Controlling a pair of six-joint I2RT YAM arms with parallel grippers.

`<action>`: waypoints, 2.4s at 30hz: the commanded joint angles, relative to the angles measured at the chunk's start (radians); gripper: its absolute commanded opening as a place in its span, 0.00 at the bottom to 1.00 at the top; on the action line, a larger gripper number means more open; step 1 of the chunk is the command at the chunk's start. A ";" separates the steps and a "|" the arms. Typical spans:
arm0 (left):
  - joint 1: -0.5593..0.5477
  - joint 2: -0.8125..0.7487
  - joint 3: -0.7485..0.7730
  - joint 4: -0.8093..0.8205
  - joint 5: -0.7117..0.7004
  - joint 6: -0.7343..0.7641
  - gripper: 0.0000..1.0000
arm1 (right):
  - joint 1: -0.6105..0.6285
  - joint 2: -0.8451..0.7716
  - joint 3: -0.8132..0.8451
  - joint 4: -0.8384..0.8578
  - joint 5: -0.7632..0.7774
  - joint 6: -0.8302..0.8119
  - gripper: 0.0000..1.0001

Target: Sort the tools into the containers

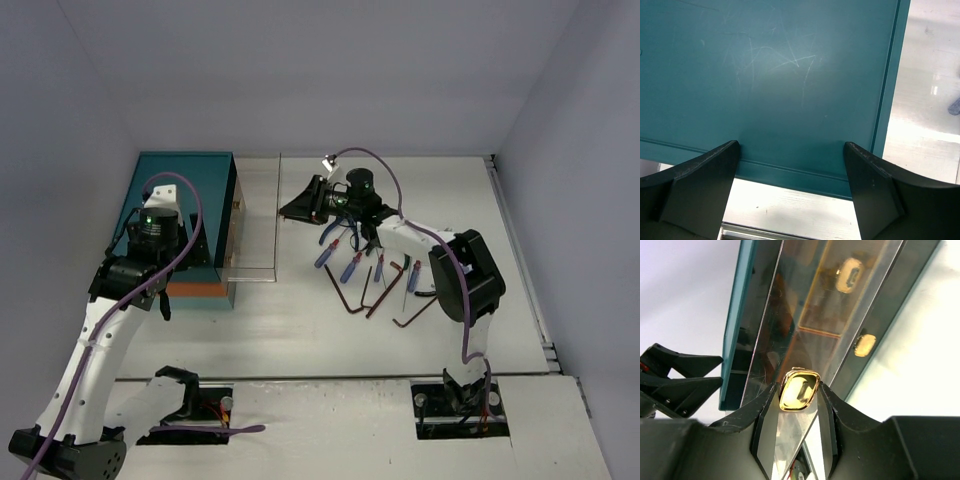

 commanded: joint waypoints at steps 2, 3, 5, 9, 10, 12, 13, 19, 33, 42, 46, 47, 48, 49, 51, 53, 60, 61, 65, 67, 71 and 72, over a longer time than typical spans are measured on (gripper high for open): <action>0.007 -0.017 0.006 0.025 -0.002 -0.009 0.81 | -0.036 -0.106 0.004 0.039 0.015 -0.087 0.00; 0.007 -0.018 0.006 0.025 -0.002 -0.007 0.81 | -0.040 -0.110 0.000 0.036 0.017 -0.091 0.00; 0.008 -0.023 0.008 0.025 -0.002 -0.003 0.81 | -0.050 -0.116 -0.008 0.032 0.016 -0.094 0.00; 0.009 -0.027 0.011 0.025 -0.002 -0.007 0.81 | -0.060 -0.129 -0.017 0.020 0.011 -0.106 0.00; 0.009 -0.026 0.012 0.025 -0.001 -0.007 0.81 | -0.061 -0.133 -0.020 0.018 0.012 -0.108 0.00; 0.009 -0.028 0.011 0.025 0.001 -0.006 0.81 | -0.065 -0.137 -0.023 0.013 0.010 -0.113 0.00; 0.009 -0.029 0.011 0.024 0.003 -0.006 0.81 | -0.067 -0.142 -0.025 0.003 0.009 -0.121 0.01; 0.009 -0.040 0.075 0.021 0.043 0.002 0.81 | -0.104 -0.208 0.001 -0.241 0.093 -0.304 0.36; 0.009 -0.128 0.220 -0.041 0.087 0.025 0.81 | -0.105 -0.204 0.106 -0.864 1.007 -0.827 0.41; -0.006 -0.183 0.184 -0.100 0.062 0.023 0.81 | -0.106 -0.058 0.139 -0.863 1.065 -0.827 0.38; -0.013 -0.191 0.175 -0.111 0.059 0.019 0.81 | -0.110 0.022 0.191 -0.863 1.046 -0.825 0.35; -0.013 -0.192 0.175 -0.112 0.057 0.018 0.81 | -0.112 0.043 0.203 -0.863 1.038 -0.822 0.34; -0.014 -0.192 0.175 -0.112 0.054 0.018 0.81 | -0.115 0.063 0.213 -0.862 1.032 -0.820 0.34; -0.014 -0.191 0.175 -0.113 0.053 0.016 0.81 | -0.116 0.081 0.223 -0.861 1.029 -0.819 0.34; -0.015 -0.189 0.176 -0.114 0.054 0.014 0.81 | -0.119 0.113 0.246 -0.861 1.026 -0.818 0.34; -0.015 -0.187 0.176 -0.114 0.059 0.011 0.81 | -0.121 0.142 0.266 -0.863 1.015 -0.818 0.33; -0.016 -0.193 0.170 -0.120 0.058 0.002 0.81 | -0.145 0.211 0.301 -0.861 0.990 -0.807 0.32; -0.016 -0.195 0.170 -0.120 0.057 0.002 0.81 | -0.145 0.216 0.304 -0.861 0.987 -0.807 0.30; -0.016 -0.193 0.170 -0.124 0.053 0.002 0.81 | -0.146 0.209 0.307 -0.862 1.001 -0.810 0.10; -0.016 -0.190 0.174 -0.125 0.053 0.001 0.81 | -0.146 0.181 0.306 -0.863 1.010 -0.817 0.00; -0.016 -0.180 0.190 -0.124 0.056 -0.002 0.81 | -0.142 0.049 0.317 -0.868 1.022 -0.821 0.00; -0.016 -0.178 0.194 -0.124 0.056 -0.003 0.81 | -0.139 0.009 0.325 -0.869 1.018 -0.814 0.00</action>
